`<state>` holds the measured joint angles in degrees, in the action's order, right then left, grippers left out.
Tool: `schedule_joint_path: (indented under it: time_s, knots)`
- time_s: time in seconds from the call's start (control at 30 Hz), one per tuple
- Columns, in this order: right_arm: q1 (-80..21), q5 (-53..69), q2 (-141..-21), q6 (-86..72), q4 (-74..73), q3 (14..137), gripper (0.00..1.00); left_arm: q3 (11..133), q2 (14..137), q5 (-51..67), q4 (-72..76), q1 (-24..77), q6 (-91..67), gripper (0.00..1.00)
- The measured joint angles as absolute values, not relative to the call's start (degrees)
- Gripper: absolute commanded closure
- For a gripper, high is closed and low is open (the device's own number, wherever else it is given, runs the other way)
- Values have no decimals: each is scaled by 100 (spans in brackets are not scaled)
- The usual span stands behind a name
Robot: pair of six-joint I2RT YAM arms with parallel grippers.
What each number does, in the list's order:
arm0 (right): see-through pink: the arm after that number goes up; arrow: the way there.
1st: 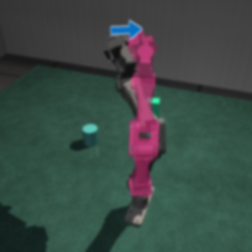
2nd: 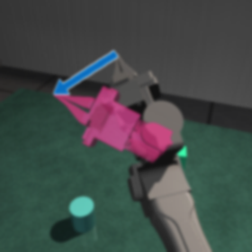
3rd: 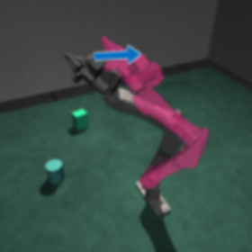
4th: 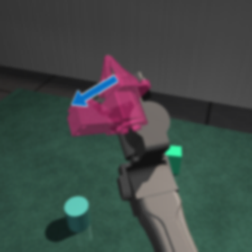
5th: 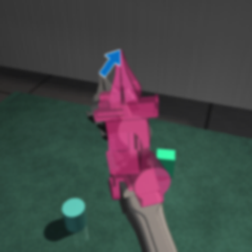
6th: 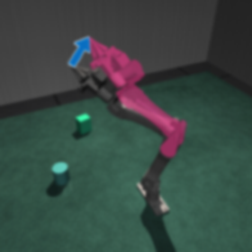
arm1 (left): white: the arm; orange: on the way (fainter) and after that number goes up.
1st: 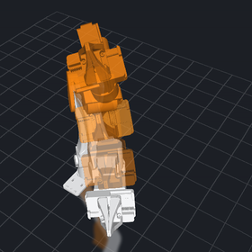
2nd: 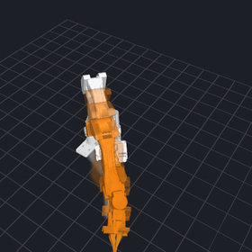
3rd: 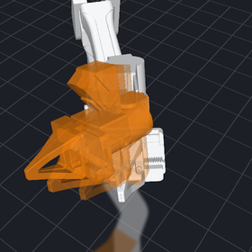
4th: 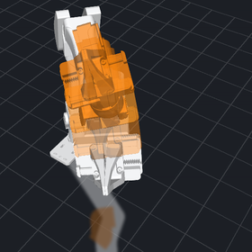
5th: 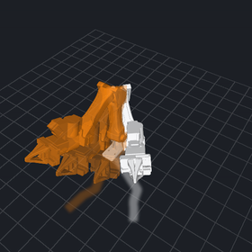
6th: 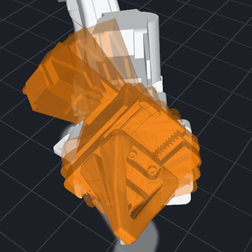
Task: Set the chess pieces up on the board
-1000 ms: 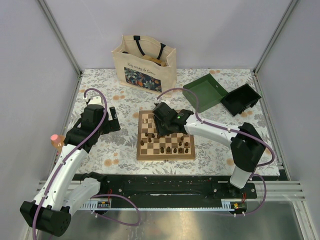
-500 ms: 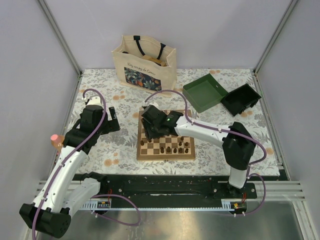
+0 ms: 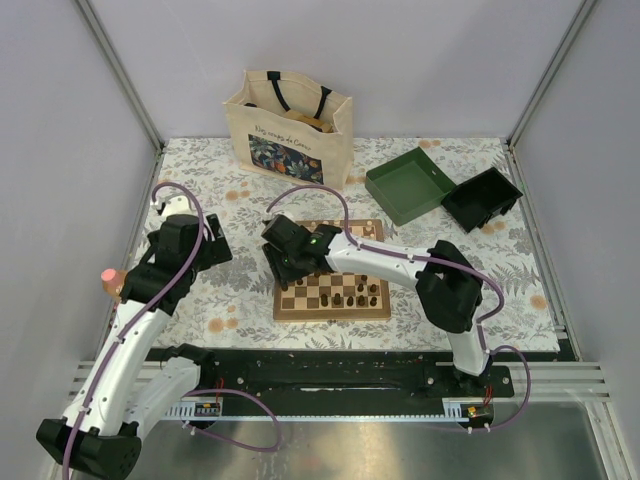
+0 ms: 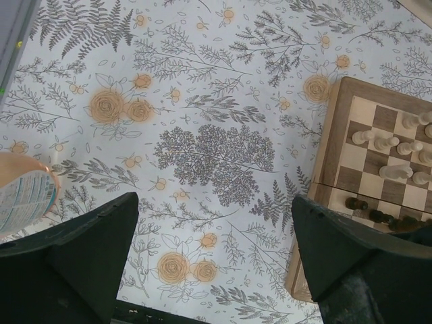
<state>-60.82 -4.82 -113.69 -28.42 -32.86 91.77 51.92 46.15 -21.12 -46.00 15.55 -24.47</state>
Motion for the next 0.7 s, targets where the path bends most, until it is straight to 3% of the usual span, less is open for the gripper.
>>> schedule_joint_path:
  time_s: [0.7]
  knots:
    - [-6193,-504,-11865,-2720,-3645,9714,55,5192,4517,-2231,-4670,1555,-2510,1]
